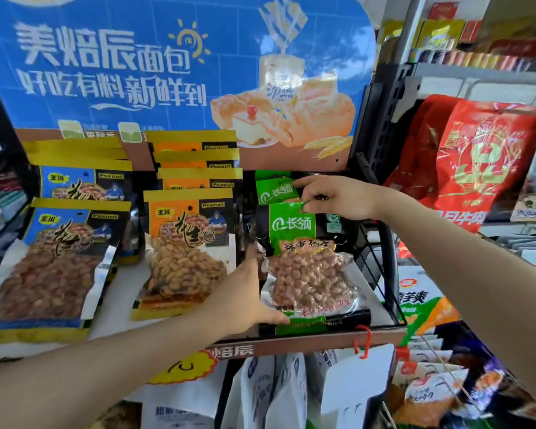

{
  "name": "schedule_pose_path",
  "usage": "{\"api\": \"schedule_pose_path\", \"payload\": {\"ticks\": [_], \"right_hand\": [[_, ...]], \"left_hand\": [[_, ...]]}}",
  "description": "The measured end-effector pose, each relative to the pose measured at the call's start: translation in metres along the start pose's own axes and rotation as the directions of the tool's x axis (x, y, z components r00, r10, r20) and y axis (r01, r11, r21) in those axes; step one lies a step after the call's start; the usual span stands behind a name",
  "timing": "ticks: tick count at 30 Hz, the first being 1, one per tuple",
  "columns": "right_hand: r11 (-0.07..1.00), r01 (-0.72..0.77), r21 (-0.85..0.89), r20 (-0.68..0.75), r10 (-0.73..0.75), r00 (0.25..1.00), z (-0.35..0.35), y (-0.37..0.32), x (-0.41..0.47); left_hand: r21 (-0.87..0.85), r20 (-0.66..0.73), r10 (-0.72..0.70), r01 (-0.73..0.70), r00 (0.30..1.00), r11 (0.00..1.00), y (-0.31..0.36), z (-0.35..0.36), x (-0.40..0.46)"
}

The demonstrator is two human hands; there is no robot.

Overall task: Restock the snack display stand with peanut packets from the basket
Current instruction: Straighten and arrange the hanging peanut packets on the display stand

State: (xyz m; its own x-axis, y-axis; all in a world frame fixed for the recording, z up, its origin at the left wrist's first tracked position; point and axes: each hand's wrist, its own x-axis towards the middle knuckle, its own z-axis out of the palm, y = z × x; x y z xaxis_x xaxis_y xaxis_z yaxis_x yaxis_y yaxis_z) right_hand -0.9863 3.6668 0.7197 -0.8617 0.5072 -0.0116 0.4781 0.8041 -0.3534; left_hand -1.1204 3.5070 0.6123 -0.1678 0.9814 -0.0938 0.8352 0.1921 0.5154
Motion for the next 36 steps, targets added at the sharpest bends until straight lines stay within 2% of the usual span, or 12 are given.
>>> {"api": "schedule_pose_path", "payload": {"ticks": [4, 8, 11, 14, 18, 21, 24, 28, 31, 36], "right_hand": [[0.985, 0.061, -0.159, -0.153, -0.086, 0.984, 0.000, 0.005, -0.008], [0.906, -0.017, -0.423, -0.293, -0.119, 0.949, 0.013, 0.002, -0.024], [0.800, -0.017, -0.600, -0.265, -0.178, 0.948, 0.028, -0.011, -0.024], [0.826, 0.010, -0.564, -0.204, -0.151, 0.967, 0.039, -0.011, -0.018], [0.900, -0.083, -0.428, -0.240, -0.024, 0.971, 0.034, 0.000, -0.011], [0.931, -0.133, -0.339, -0.208, 0.064, 0.976, 0.026, 0.006, -0.002], [0.941, -0.120, -0.315, -0.187, 0.062, 0.980, 0.024, 0.011, 0.001], [0.952, -0.102, -0.289, -0.201, 0.044, 0.979, 0.021, 0.014, 0.001], [0.958, -0.099, -0.270, -0.175, 0.053, 0.983, 0.020, 0.014, 0.001], [0.961, -0.088, -0.263, -0.149, 0.050, 0.988, 0.016, 0.017, -0.002]], "left_hand": [[-0.096, -0.044, -0.021, 0.017, 0.999, 0.995, 0.008, 0.013, 0.015], [-0.116, -0.094, -0.012, 0.001, 0.996, 0.993, 0.011, 0.015, 0.017], [-0.163, -0.080, 0.000, -0.013, 0.997, 0.987, 0.005, 0.012, 0.023], [-0.199, -0.013, 0.004, -0.006, 1.000, 0.980, 0.005, 0.014, 0.026], [-0.225, -0.013, 0.058, -0.060, 0.998, 0.973, 0.008, 0.016, 0.024], [-0.246, 0.013, 0.079, -0.073, 0.997, 0.967, 0.013, 0.016, 0.026], [-0.344, -0.004, 0.041, -0.040, 0.999, 0.938, 0.010, 0.016, 0.028], [-0.547, -0.153, -0.123, 0.019, 0.981, 0.837, 0.013, 0.004, 0.042], [-0.551, -0.149, -0.148, 0.043, 0.978, 0.833, 0.017, 0.001, 0.057], [-0.549, -0.169, -0.110, -0.001, 0.979, 0.836, 0.008, 0.008, 0.059]]}}
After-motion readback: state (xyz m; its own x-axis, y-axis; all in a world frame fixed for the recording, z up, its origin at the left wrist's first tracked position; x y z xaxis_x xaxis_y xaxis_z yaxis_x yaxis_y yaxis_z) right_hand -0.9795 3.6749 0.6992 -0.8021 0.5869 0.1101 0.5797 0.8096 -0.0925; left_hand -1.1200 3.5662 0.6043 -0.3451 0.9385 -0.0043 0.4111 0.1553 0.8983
